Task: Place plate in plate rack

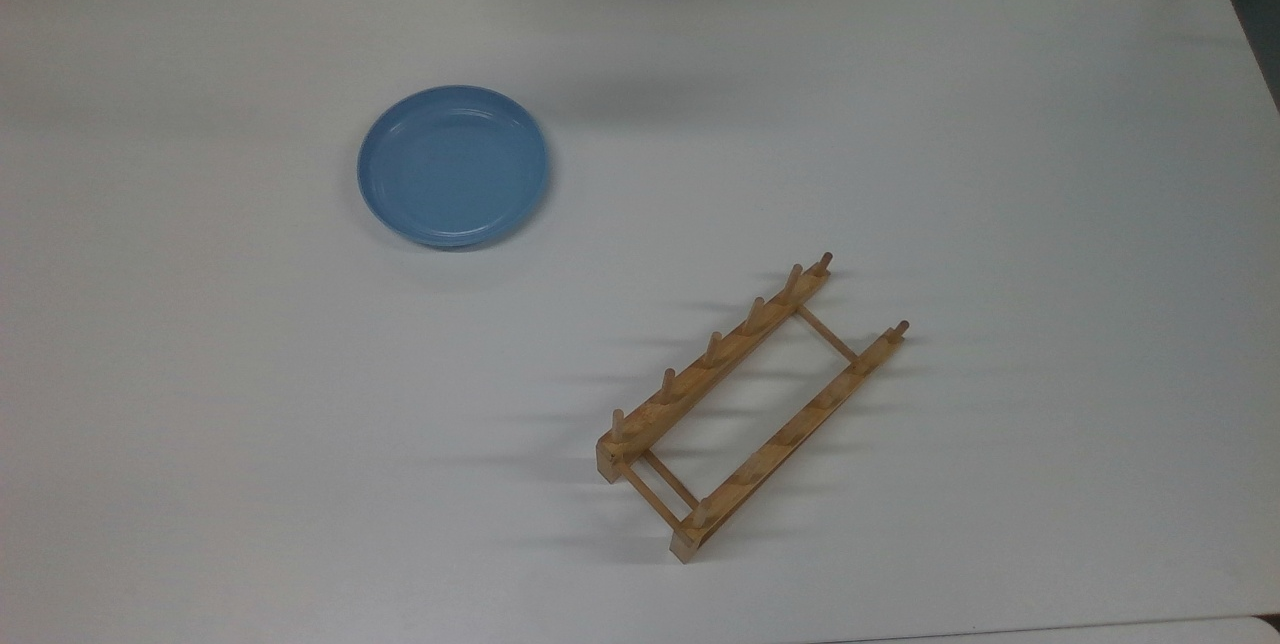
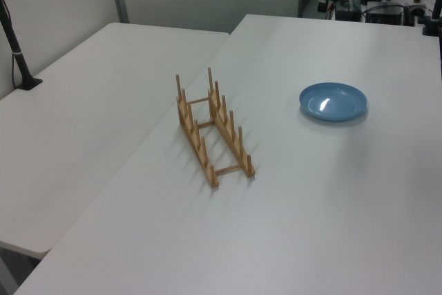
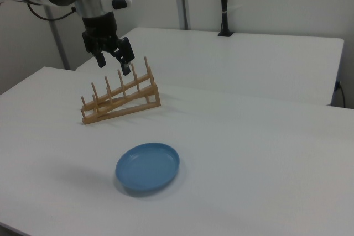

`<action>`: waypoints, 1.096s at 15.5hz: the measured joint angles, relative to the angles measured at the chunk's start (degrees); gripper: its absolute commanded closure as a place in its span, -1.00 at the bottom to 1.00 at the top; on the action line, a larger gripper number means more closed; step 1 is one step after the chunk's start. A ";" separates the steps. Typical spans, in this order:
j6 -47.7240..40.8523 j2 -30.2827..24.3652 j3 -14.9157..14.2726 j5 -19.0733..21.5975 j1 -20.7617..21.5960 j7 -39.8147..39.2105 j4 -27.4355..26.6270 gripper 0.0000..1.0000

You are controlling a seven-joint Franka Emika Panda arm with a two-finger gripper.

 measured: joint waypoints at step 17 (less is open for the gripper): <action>-0.42 -0.03 0.01 -0.25 -4.09 -19.35 -0.08 -1.00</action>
